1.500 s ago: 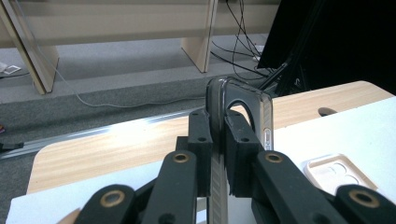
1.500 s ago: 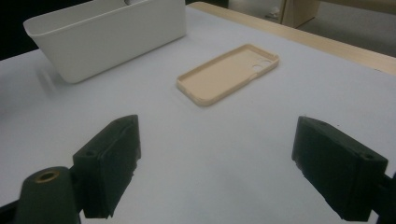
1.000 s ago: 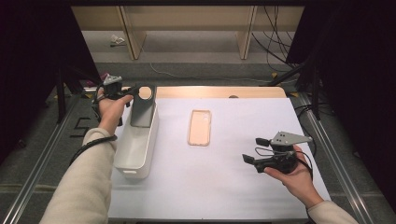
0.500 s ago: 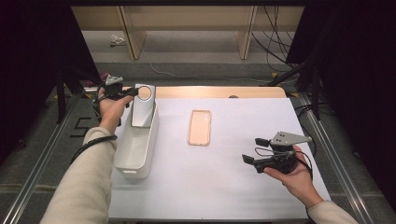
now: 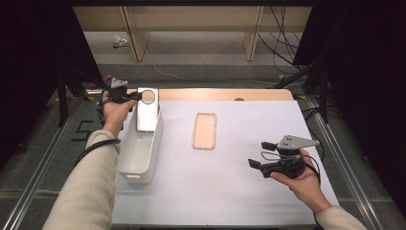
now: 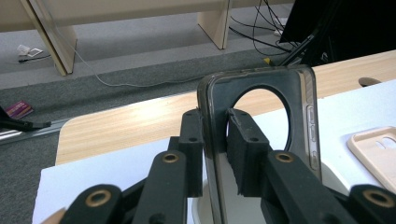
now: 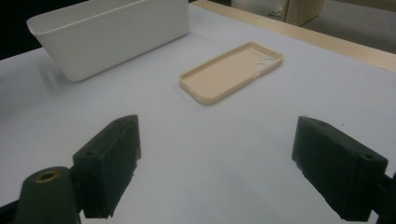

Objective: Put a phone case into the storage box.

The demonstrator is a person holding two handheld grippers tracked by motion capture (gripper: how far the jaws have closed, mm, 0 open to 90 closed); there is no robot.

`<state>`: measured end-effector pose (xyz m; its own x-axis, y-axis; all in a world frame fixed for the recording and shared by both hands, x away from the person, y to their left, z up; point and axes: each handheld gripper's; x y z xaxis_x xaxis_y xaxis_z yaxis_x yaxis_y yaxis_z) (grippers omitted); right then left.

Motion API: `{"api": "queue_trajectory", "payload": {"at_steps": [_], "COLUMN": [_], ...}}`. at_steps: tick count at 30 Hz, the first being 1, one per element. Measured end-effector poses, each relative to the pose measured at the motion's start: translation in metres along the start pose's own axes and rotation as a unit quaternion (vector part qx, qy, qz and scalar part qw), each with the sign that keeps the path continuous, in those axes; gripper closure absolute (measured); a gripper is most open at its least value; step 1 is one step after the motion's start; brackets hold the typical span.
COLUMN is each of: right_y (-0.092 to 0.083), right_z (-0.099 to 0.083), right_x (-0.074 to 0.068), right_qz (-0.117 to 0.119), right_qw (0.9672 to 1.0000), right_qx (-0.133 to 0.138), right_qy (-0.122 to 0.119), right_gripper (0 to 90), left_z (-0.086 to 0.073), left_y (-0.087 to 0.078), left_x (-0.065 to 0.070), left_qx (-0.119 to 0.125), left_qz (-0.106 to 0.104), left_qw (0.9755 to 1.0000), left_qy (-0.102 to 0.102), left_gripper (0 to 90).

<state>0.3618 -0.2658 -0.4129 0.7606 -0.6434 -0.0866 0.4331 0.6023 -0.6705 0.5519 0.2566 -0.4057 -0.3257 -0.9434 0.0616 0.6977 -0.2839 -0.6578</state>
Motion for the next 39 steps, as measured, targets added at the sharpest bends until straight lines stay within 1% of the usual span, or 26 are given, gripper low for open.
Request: {"api": "queue_trajectory", "payload": {"at_steps": [6, 9, 13, 21, 24, 28, 32, 34, 35, 37, 39], "right_y": [0.0, 0.0, 0.0, 0.0, 0.0, 0.0, 0.0, 0.001, 0.001, 0.001, 0.001], "right_z": [0.0, 0.0, 0.0, 0.0, 0.0, 0.0, 0.0, 0.0, 0.0, 0.0, 0.0], "right_x": [0.0, 0.0, 0.0, 0.0, -0.001, -0.001, -0.001, -0.001, -0.001, -0.001, -0.001], "right_qz": [0.0, 0.0, 0.0, 0.0, 0.0, 0.001, 0.001, 0.001, 0.001, 0.0, 0.001], "right_qw": [1.0, 1.0, 1.0, 1.0, 1.0, 1.0, 1.0, 1.0, 1.0, 1.0, 1.0], "right_qx": [0.0, 0.0, -0.001, -0.002, -0.002, -0.002, -0.002, -0.003, -0.003, -0.003, -0.003], "right_qy": [0.0, -0.001, -0.001, -0.002, -0.001, -0.001, -0.001, -0.001, -0.001, -0.002, -0.002], "right_gripper": [16.3, 16.3, 16.3, 16.3, 16.3, 16.3, 16.3, 16.3, 16.3, 16.3, 16.3], "left_z": [-0.002, -0.002, -0.004, -0.002, -0.003, -0.004, -0.005, -0.006, -0.007, -0.008, -0.009], "left_y": [0.002, 0.004, 0.005, 0.005, 0.004, 0.003, 0.001, -0.001, -0.002, -0.004, -0.005], "left_x": [-0.001, -0.001, -0.001, -0.001, -0.001, -0.001, -0.002, -0.002, -0.002, -0.001, 0.0], "left_qx": [-0.007, -0.012, -0.016, -0.017, -0.02, -0.02, -0.026, -0.023, -0.024, -0.026, -0.029], "left_qz": [0.006, 0.009, 0.012, 0.014, 0.017, 0.021, 0.028, 0.03, 0.034, 0.039, 0.04], "left_qw": [1.0, 0.9999, 0.9998, 0.9997, 0.9996, 0.9996, 0.9993, 0.9993, 0.9991, 0.9989, 0.9988], "left_qy": [0.001, 0.007, 0.005, 0.006, 0.01, 0.008, 0.007, 0.006, 0.006, 0.01, 0.003], "left_gripper": [74.2, 73.6, 72.9, 71.9, 70.6, 69.2, 66.2, 63.9, 63.4, 61.1, 57.8]}}
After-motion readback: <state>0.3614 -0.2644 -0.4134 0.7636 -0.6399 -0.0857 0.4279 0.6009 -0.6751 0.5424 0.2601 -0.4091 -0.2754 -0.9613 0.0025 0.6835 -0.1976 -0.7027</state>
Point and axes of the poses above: each handheld gripper's, and its own axes: y roughly forward along the jaws, z roughly out of its top, x roughly to its right, and after that the axes turned 13 degrees about -x, right-handed
